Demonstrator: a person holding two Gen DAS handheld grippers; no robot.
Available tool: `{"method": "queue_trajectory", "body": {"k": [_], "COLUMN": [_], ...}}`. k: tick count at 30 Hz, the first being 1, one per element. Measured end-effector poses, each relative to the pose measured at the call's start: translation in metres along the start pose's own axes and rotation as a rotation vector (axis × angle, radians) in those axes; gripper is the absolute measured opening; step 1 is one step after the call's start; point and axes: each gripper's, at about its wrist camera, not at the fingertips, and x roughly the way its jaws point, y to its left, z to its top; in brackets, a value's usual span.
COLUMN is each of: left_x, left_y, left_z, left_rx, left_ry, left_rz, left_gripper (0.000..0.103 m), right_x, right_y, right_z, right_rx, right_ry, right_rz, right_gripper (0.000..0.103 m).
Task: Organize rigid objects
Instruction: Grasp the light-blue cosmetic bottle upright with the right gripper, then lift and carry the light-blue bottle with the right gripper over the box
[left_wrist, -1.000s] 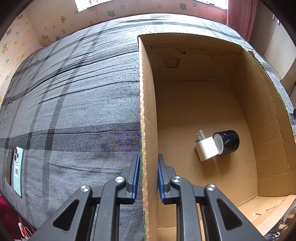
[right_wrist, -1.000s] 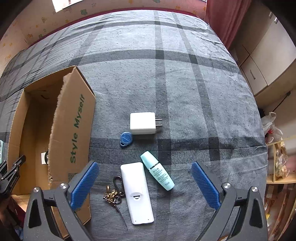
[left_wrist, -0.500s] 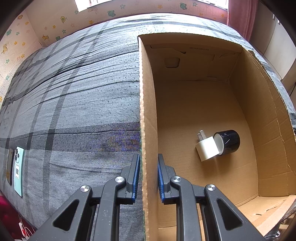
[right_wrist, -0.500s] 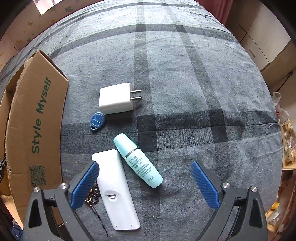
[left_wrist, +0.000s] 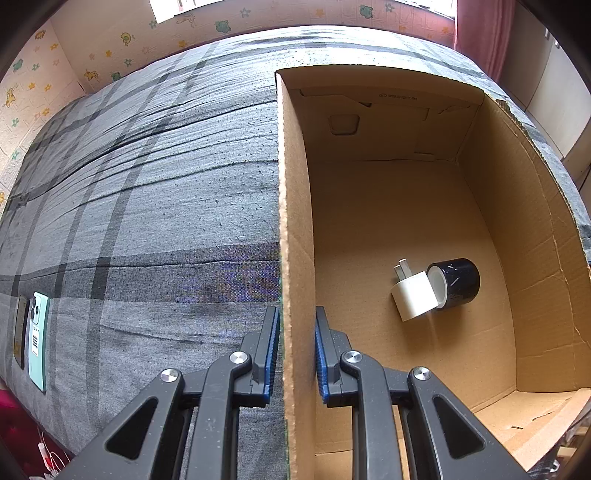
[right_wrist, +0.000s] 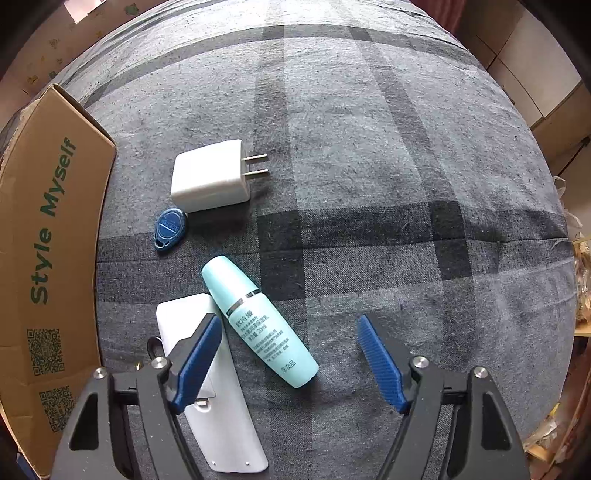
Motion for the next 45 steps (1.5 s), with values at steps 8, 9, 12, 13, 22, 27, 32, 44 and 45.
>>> {"method": "queue_trajectory", "body": {"k": [8,9,12,13,22,27,32,44,45], "left_x": [-0.001,-0.001,-0.001,-0.001,0.000,-0.001,0.000,-0.001,-0.001], "left_y": [-0.001,-0.001,0.000,0.000,0.001,0.000,0.000,0.000,0.000], "left_z": [-0.001,-0.001,-0.001,-0.001,0.000,0.000,0.000,0.000,0.000], "left_rx": [0.002,0.001,0.001,0.001,0.000,0.002,0.003,0.002,0.001], "left_ry": [0.001,0.001,0.002,0.002,0.002,0.000,-0.001,-0.002,-0.002], "left_rz": [0.002,0.002,0.002,0.002,0.000,0.002,0.002,-0.003,-0.003], "left_gripper": [0.021,0.021,0.020,0.021,0.021,0.021,0.021,0.020,0.020], "right_x": [0.016,0.018,0.020,0.022,0.008,-0.005,-0.026,-0.066,-0.071], "right_y": [0.008,0.009,0.011,0.014,0.012,0.015,0.016,0.033,0.034], "right_z": [0.010,0.012,0.016,0.018,0.019,0.018,0.019,0.012,0.012], "right_rx": [-0.027,-0.029,-0.027,-0.024,-0.008,-0.001,0.002,-0.034,-0.037], "right_ry": [0.007,0.009,0.015,0.018,-0.004,-0.010,-0.021,-0.064,-0.067], "right_rz": [-0.002,-0.001,0.008,0.008,-0.002,-0.005,0.008,-0.011,-0.012], "right_gripper": [0.060,0.057,0.046,0.044,0.028,0.028,0.028,0.028,0.028]}}
